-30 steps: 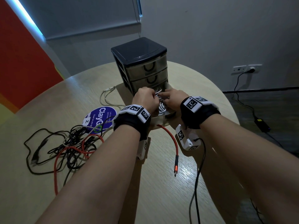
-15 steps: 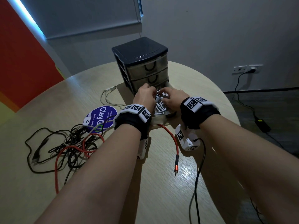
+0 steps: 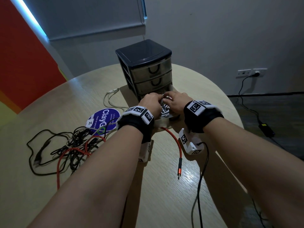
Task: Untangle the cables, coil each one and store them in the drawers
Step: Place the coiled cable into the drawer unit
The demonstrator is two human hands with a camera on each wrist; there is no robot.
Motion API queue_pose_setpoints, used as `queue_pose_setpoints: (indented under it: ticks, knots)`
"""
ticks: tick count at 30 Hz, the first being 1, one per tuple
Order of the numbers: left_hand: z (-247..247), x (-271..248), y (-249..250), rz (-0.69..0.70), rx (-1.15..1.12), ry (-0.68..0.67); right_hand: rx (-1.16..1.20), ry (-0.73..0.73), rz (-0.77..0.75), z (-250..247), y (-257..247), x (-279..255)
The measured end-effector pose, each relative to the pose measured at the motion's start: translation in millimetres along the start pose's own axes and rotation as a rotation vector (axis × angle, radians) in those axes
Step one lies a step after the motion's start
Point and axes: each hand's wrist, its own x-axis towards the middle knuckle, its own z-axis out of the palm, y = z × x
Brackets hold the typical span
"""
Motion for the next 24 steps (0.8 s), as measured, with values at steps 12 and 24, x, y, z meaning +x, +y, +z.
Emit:
queue_pose_setpoints:
  ticks: [12, 24]
  knots:
    - [-49.3, -25.7, -56.4, -0.086, -0.110, 0.398, 0.290, 0.338, -0.041, -26.2, -17.3, -20.3]
    - [-72.8, -90.0, -85.8, -0.215, 0.012, 0.289, 0.265, 0.304, -0.334, -10.7, -87.4, -57.6]
